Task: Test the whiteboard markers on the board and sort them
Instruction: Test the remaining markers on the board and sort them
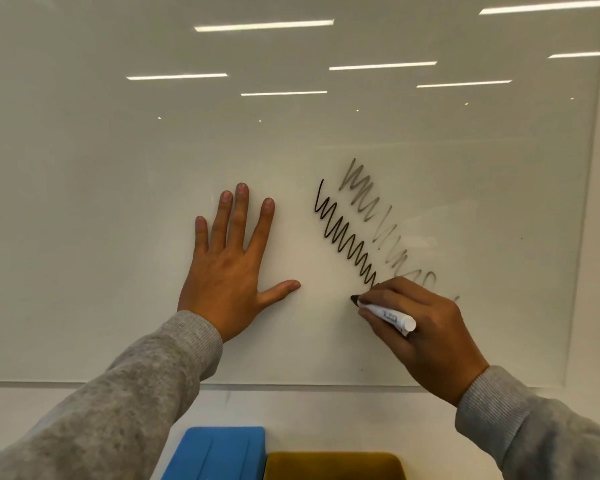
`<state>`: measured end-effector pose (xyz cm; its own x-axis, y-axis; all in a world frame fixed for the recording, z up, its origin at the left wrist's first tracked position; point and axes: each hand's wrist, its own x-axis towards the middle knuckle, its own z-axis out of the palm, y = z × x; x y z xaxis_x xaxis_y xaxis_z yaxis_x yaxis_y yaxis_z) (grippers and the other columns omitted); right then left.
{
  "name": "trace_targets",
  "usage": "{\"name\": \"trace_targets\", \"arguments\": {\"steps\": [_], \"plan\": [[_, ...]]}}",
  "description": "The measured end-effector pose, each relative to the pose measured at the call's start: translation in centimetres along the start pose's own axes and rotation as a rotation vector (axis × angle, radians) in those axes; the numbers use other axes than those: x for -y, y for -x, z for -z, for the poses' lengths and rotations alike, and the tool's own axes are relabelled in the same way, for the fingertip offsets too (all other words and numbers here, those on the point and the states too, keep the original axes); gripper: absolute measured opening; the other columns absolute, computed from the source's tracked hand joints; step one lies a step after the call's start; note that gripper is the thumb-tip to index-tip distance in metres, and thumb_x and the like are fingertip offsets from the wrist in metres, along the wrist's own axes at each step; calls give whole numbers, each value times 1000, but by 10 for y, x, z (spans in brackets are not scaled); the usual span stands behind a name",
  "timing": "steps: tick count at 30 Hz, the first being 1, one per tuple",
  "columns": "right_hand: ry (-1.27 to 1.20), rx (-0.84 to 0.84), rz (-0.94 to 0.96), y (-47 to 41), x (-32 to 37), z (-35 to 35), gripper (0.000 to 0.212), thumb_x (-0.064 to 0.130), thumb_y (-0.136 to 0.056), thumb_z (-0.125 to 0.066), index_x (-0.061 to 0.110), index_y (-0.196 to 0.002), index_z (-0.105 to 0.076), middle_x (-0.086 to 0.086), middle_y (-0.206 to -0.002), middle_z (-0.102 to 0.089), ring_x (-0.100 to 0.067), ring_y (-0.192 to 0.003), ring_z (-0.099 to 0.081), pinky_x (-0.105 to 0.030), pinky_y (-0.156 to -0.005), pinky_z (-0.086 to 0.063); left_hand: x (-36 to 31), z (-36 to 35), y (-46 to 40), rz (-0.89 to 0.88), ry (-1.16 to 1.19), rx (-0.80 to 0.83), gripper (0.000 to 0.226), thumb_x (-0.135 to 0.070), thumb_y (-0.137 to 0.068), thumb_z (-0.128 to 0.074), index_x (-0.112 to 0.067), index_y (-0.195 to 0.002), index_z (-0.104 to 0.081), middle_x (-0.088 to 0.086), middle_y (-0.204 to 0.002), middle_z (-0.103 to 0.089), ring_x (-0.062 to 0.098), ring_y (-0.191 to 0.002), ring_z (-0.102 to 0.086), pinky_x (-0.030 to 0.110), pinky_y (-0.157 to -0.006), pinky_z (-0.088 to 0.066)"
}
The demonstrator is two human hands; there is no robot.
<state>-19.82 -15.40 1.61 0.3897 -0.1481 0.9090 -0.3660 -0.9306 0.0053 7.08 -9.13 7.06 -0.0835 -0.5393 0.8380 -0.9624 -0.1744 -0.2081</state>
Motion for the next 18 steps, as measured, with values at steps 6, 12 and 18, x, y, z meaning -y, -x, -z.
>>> {"name": "trace_targets", "arguments": {"steps": [6,12,18], "plan": [[14,48,19,10,-2,0,28,36,-98,-54,19,-109,-73,6,-101,-68,-7,-86,-65,-20,-76,-58,-1,0,1,10,-2,11,112,-86,-81,-36,-23,-158,14,10,-164,24,31,-152,19,61,-121,-11],[18,133,29,21,-1,2,29,37,-100,-51,20,-109,-72,7,-101,-66,-9,-83,-66,-24,-73,-59,-1,0,2,16,12,11,111,-85,-81,-38,-23,-158,14,10,-164,24,31,-152,19,60,-121,-11],[27,175,-7,29,-3,7,31,40,-100,-49,22,-109,-71,7,-102,-66,-10,-83,-66,-26,-71,-60,-12,0,11,14,30,18,106,-76,-87,-44,-21,-159,11,13,-165,20,34,-152,14,57,-121,-15]]}}
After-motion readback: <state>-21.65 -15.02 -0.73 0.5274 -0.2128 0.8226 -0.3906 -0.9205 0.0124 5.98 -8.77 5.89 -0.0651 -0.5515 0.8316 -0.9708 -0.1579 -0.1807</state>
